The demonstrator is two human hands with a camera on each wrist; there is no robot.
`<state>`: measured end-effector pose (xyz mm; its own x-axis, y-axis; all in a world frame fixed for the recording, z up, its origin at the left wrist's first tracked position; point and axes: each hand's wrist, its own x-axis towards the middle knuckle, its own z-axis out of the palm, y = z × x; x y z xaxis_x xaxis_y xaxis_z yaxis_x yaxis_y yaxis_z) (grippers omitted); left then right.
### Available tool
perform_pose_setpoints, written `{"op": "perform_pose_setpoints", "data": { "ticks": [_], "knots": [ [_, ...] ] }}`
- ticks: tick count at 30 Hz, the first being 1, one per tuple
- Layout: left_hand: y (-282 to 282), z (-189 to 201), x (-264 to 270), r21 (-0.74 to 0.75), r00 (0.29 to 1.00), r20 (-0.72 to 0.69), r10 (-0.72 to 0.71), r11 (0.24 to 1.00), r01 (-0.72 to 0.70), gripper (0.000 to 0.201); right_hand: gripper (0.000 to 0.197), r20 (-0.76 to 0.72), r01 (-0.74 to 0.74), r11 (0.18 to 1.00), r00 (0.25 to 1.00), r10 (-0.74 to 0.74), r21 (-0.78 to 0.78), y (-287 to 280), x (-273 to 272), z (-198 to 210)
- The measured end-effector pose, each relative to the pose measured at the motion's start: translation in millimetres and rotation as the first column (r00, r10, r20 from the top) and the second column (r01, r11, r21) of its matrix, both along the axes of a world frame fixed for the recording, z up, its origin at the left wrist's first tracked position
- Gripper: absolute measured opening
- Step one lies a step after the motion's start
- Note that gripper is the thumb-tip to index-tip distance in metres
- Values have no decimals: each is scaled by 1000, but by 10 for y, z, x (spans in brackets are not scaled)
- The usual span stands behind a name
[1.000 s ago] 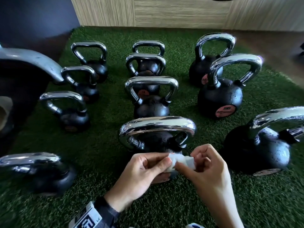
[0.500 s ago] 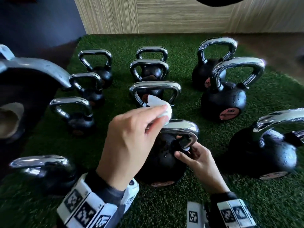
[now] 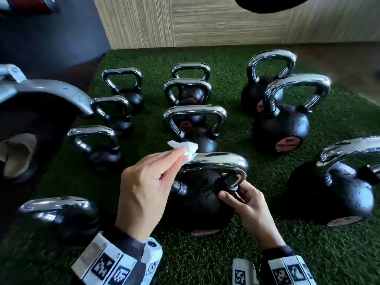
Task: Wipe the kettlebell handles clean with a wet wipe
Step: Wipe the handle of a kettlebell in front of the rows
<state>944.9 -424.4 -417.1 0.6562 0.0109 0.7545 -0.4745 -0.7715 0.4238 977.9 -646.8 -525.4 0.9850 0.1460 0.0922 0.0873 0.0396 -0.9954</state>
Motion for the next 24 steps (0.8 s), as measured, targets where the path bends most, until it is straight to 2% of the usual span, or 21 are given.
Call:
{"op": "perform_pose_setpoints", "data": {
  "ticks": [2,4,6,9,13,16,19,21,24],
  "knots": [
    [110,-168,-21,-183,998,-17,55,981,-57,22,21,-12,-1,1000,1000,1,16,3,-5,17],
    [204,-339,-46,-368,995,-81,64,925,-89,22,22,-21,-5,1000,1000,6,17,1,-6,24],
    [229,-446,-86,-441,991,-124,50,892,-100,26,23,-18,-9,1000,1000,9,19,1,-5,28],
    [165,-493,-128,-474,996,-73,56,877,-84,29,22,-13,-6,999,1000,7,38,3,-7,26],
    [115,-718,-175,-721,988,-151,-20,687,-96,23,23,-20,-8,1000,1000,9,26,2,0,46],
    [67,-986,-274,-809,954,-283,-95,559,-184,21,35,-54,-46,999,997,46,1,-47,75,82],
    [-32,-1078,-340,-859,945,-291,-149,475,-189,22,44,-69,-88,996,994,87,-8,-88,162,117],
    [-76,-1068,-341,-848,951,-274,-145,502,-168,24,43,-52,-91,995,995,89,-43,-87,166,132],
    [-38,-1093,-294,-785,957,-283,-67,589,-191,23,42,-8,-64,995,998,63,-78,-60,124,130]
  ]
}}
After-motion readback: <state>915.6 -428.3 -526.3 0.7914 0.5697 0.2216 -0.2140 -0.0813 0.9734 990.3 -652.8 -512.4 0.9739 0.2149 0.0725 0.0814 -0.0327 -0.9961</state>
